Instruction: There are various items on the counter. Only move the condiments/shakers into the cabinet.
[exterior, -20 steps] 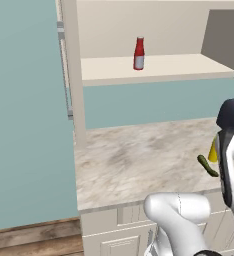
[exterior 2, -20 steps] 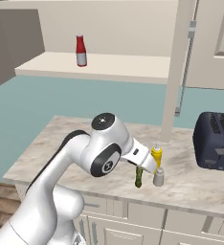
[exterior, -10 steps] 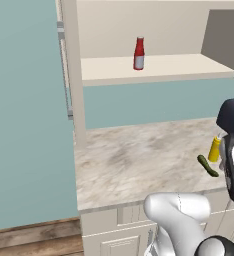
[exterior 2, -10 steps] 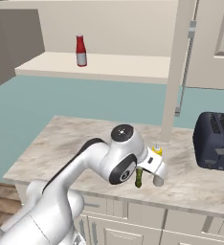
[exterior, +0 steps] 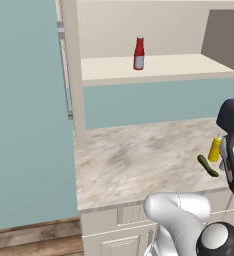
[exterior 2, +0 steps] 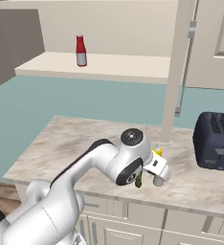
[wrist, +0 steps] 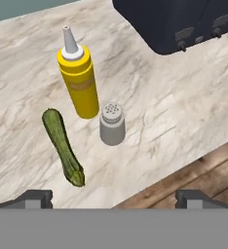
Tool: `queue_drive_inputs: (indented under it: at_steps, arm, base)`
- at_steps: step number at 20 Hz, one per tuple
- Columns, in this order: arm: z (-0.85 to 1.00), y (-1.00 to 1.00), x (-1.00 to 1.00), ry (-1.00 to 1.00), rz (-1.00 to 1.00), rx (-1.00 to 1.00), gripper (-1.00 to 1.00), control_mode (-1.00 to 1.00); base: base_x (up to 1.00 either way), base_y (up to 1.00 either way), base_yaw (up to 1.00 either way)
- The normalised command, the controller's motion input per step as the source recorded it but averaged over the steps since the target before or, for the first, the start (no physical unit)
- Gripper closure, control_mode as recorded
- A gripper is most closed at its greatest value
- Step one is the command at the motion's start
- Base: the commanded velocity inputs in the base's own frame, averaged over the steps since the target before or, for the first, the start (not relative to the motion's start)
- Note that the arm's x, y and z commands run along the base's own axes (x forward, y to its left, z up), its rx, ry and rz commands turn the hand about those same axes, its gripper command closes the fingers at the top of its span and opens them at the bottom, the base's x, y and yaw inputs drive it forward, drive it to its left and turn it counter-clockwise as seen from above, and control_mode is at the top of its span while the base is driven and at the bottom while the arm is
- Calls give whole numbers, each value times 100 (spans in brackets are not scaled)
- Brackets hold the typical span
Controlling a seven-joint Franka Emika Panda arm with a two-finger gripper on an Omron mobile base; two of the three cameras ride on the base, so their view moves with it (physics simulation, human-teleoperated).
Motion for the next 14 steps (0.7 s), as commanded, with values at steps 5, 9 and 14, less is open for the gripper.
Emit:
queue_drive_inputs:
  at_steps: [5,9,14]
  arm:
    - [-30,-6,16,0,2,-1,-100,-100]
    - [-29,-14,14,0,3,0,-100,-100]
    - [-19,-29,8,0,3,0,-100,-100]
  base:
    - [0,0,0]
    - [0,0,0]
    - [0,0,0]
